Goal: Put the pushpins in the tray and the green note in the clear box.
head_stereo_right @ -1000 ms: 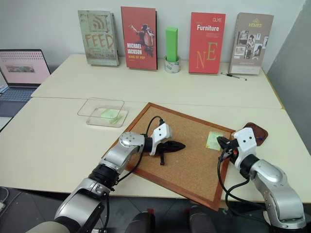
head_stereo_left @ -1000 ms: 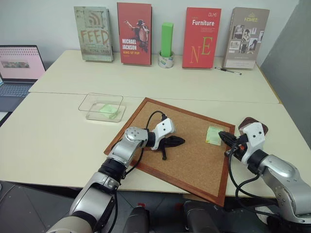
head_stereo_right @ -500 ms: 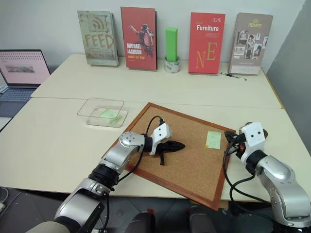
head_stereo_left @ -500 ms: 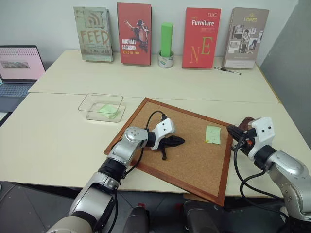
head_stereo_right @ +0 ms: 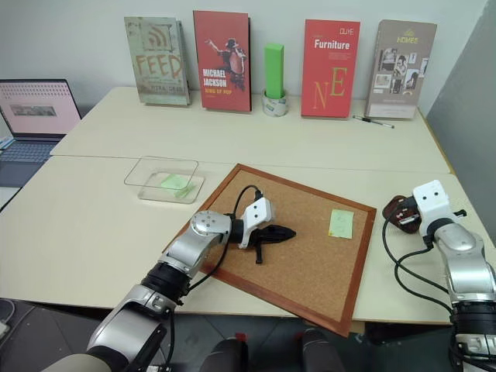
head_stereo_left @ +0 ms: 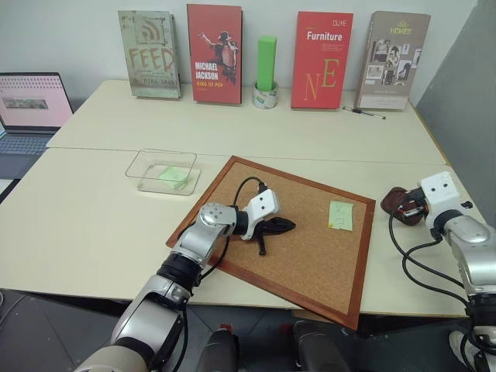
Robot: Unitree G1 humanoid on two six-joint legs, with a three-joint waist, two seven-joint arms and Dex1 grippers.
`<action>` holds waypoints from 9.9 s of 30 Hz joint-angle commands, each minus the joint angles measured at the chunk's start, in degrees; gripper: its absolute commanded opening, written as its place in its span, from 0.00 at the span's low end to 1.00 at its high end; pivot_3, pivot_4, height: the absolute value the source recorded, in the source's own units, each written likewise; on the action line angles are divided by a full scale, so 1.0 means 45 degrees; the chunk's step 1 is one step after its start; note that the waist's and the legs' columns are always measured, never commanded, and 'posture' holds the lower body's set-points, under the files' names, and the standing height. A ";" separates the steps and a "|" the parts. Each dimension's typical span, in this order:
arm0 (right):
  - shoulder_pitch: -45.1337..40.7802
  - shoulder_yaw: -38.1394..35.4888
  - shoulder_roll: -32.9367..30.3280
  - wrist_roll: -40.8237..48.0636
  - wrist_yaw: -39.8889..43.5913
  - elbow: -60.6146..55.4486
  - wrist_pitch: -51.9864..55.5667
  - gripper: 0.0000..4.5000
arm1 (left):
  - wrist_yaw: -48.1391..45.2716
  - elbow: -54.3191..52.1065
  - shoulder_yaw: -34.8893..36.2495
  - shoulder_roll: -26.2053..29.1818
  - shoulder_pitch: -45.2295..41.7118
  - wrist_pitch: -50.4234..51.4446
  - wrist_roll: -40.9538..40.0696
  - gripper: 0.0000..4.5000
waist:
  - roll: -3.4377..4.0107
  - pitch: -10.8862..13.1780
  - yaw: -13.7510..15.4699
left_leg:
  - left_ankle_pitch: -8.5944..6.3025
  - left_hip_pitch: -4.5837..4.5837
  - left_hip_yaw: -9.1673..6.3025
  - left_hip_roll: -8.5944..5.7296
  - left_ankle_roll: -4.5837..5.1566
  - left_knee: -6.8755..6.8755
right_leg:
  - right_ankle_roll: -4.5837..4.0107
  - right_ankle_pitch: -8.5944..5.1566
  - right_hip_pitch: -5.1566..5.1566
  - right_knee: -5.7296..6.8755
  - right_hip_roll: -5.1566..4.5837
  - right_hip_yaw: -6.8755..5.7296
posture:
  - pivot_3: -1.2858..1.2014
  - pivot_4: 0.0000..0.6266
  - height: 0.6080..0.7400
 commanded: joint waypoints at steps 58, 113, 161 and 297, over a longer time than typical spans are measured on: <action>0.2838 0.1513 0.2634 0.3208 0.1949 -0.6674 0.1892 0.57 | 0.0393 0.0785 -0.0433 0.0088 0.0320 0.0176 0.0808 0.00 | 0.0004 -0.0004 0.0014 | 0.0000 -0.0001 -0.0018 0.0002 -0.0001 0.0015 | 0.0013 0.0007 0.0008 -0.0007 0.0001 -0.0002 | 0.52 0.24 1.00; -0.0119 0.1994 0.0503 0.3395 0.3606 -0.9337 0.2714 0.00 | 0.0359 -0.0071 0.2458 -0.0865 -0.2642 0.1394 -0.1870 0.36 | -0.0022 0.0025 0.0053 | -0.0008 -0.0155 -0.0023 -0.0008 -0.0006 -0.0120 | 0.0072 0.0034 -0.0179 0.0004 0.0006 -0.0014 | 0.52 0.24 1.00; -0.2382 0.0358 0.1351 0.9113 0.2916 -0.9709 0.6664 0.00 | -0.2296 0.2601 0.1777 -0.0920 -0.3838 -0.6181 -0.0687 0.71 | -0.0021 0.0028 0.0087 | -0.0005 -0.0154 -0.0027 -0.0010 -0.0004 -0.0007 | 0.0071 0.0037 -0.0160 0.0094 0.0007 -0.0017 | 0.52 0.24 1.00; -0.3907 0.4483 0.1883 0.3191 0.5685 -0.6464 0.2635 0.67 | 0.2747 0.4700 0.3212 0.6881 -0.4124 0.0102 0.3076 0.56 | -0.0016 0.0030 -0.0021 | -0.0003 -0.0106 -0.0034 0.0007 -0.0002 0.0023 | 0.0030 0.0014 -0.0183 0.0257 0.0024 -0.0038 | 0.52 0.24 1.00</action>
